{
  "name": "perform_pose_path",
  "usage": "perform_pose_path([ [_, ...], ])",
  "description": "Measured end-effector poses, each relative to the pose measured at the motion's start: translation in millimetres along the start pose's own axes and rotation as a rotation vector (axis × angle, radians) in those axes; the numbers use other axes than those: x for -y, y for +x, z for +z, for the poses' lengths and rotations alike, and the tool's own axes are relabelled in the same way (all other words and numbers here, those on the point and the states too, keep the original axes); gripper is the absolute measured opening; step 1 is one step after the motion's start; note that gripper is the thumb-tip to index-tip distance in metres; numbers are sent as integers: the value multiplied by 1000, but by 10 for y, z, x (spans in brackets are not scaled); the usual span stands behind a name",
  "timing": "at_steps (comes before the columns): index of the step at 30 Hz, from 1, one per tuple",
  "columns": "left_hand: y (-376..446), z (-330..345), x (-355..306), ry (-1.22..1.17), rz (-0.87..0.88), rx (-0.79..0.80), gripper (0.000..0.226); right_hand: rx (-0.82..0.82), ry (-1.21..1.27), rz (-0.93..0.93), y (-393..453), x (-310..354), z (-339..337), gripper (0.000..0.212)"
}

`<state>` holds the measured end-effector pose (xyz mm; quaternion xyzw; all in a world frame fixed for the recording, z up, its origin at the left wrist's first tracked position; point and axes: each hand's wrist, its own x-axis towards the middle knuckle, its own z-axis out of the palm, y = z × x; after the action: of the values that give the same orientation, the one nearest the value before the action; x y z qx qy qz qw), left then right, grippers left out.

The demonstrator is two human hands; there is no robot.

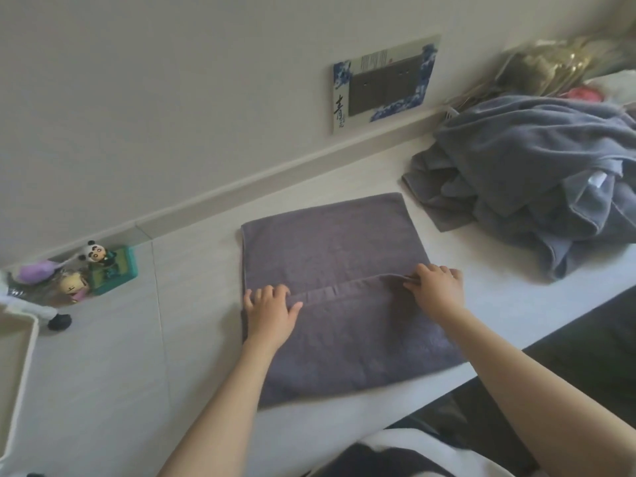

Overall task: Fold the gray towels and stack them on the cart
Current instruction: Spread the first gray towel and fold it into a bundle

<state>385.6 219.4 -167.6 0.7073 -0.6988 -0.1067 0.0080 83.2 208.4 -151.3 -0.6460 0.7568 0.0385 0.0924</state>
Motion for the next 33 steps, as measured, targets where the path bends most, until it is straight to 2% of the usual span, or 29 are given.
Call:
perform_pose_path([
  [2, 5, -38, 91, -30, 65, -16, 45, 42, 36, -12, 58, -73, -61, 30],
  [5, 53, -192, 103, -65, 117, -121, 45, 95, 247, -19, 127, -159, -180, 28],
  [7, 114, -281, 29, -58, 91, -49, 39, 117, 284, -15, 169, -198, -216, 28],
  [11, 184, -136, -37, 120, 8, 95, 33, 173, 153, 7, 210, -175, -121, 27],
  [14, 155, -36, -109, 135, -61, -7, 22, 24, 37, 36, 144, -60, -54, 26],
  [16, 91, -8, -241, 81, -79, -134, 21, -148, 39, -51, 27, 90, 21, 27],
  [18, -63, 60, -459, -6, 34, -178, 32, -221, 105, -219, -175, 324, 127, 36],
  [21, -365, 280, -712, -38, 214, -53, 56, -57, 127, -418, -492, 561, 364, 48],
  [23, -465, 394, -646, 4, 202, 5, 62, 20, 106, -388, -556, 485, 476, 54],
  [26, -482, 449, -288, 38, 98, -22, 64, 1, 79, -202, -526, 195, 492, 64],
  [29, -469, 403, -25, 64, 42, -5, 64, 17, 45, -91, -501, 3, 478, 66],
  [33, -432, 386, -12, 11, 44, 7, 63, 30, 49, -68, -478, -3, 467, 69],
])
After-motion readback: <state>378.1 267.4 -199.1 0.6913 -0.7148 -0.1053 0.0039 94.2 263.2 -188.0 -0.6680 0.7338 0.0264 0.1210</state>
